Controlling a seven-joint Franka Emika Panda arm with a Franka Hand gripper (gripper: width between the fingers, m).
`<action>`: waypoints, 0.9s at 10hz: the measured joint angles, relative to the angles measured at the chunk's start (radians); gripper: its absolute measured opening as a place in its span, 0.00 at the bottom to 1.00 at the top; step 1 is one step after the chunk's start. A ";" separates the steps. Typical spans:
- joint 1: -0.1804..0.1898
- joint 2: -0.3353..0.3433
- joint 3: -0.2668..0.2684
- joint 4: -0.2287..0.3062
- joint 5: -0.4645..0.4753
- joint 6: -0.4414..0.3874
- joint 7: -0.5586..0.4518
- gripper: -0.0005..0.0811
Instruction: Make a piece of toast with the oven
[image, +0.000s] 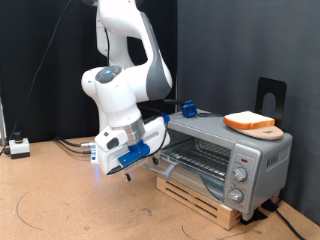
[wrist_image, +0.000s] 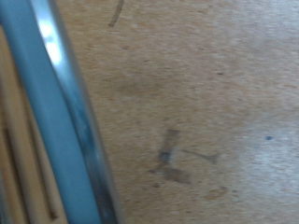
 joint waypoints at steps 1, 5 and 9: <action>-0.007 0.024 -0.002 0.000 -0.017 0.028 0.007 1.00; -0.040 0.160 -0.006 0.030 0.043 0.100 -0.025 1.00; -0.073 0.286 0.035 0.099 0.202 0.100 -0.128 1.00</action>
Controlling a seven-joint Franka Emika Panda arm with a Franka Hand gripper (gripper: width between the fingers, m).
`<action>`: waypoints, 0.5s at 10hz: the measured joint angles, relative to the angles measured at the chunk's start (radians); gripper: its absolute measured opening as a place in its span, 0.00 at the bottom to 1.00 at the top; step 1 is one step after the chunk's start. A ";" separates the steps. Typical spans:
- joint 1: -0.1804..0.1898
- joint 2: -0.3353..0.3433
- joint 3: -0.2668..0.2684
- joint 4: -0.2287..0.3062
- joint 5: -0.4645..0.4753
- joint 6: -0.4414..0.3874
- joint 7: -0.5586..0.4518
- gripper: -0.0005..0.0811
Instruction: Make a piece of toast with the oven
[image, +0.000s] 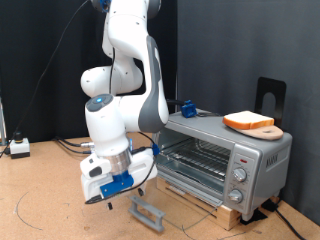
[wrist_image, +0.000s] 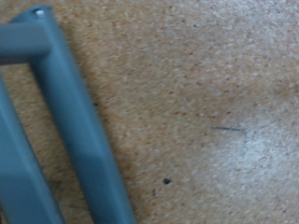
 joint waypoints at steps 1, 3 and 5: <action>-0.006 0.028 -0.003 0.011 0.002 0.002 -0.002 1.00; -0.035 0.076 -0.008 0.027 0.005 0.009 -0.020 1.00; -0.052 0.087 0.000 0.037 0.011 0.007 -0.040 1.00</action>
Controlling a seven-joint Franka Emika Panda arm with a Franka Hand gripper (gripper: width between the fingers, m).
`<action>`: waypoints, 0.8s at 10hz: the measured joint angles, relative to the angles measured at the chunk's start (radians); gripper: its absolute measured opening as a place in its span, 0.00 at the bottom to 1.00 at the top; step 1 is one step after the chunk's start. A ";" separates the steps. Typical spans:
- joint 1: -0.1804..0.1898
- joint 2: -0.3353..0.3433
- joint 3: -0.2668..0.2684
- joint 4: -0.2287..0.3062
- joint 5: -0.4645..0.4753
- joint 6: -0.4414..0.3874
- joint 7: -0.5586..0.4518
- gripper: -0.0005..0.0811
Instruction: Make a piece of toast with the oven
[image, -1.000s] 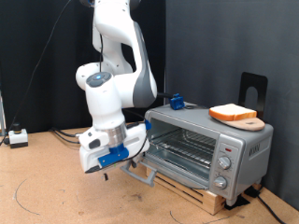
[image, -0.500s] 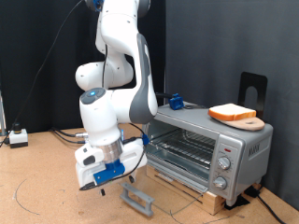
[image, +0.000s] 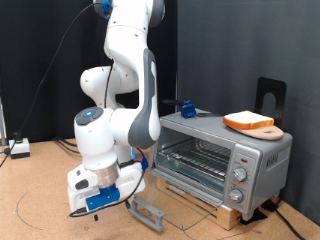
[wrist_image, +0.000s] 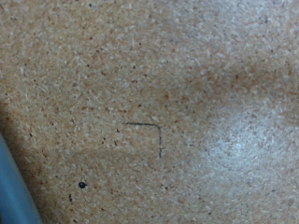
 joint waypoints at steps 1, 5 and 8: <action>-0.003 -0.010 -0.001 -0.002 0.000 -0.035 -0.029 1.00; -0.055 -0.126 -0.046 -0.005 -0.021 -0.293 -0.164 1.00; -0.104 -0.200 -0.090 0.026 -0.029 -0.500 -0.194 1.00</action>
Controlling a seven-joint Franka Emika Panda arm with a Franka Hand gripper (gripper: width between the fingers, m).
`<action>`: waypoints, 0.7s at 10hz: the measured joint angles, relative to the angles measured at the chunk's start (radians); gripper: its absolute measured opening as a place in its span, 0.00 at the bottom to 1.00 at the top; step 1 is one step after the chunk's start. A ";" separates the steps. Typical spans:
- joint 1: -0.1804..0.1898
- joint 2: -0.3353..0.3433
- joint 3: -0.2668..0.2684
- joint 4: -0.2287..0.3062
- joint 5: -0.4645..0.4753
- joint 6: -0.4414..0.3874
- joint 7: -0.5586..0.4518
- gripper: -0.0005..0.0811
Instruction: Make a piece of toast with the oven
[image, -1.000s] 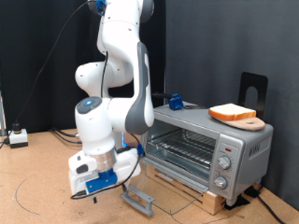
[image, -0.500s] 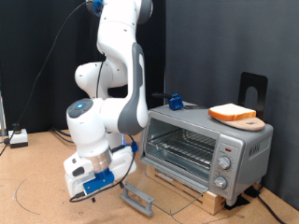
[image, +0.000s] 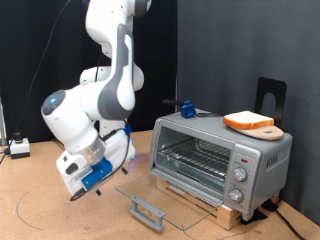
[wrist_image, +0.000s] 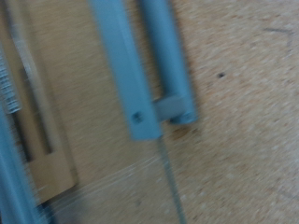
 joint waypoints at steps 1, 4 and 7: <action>-0.017 -0.019 -0.013 0.015 -0.010 -0.064 -0.021 1.00; -0.048 -0.083 -0.050 0.049 -0.077 -0.182 -0.057 1.00; -0.068 -0.165 -0.073 0.067 -0.149 -0.259 -0.062 1.00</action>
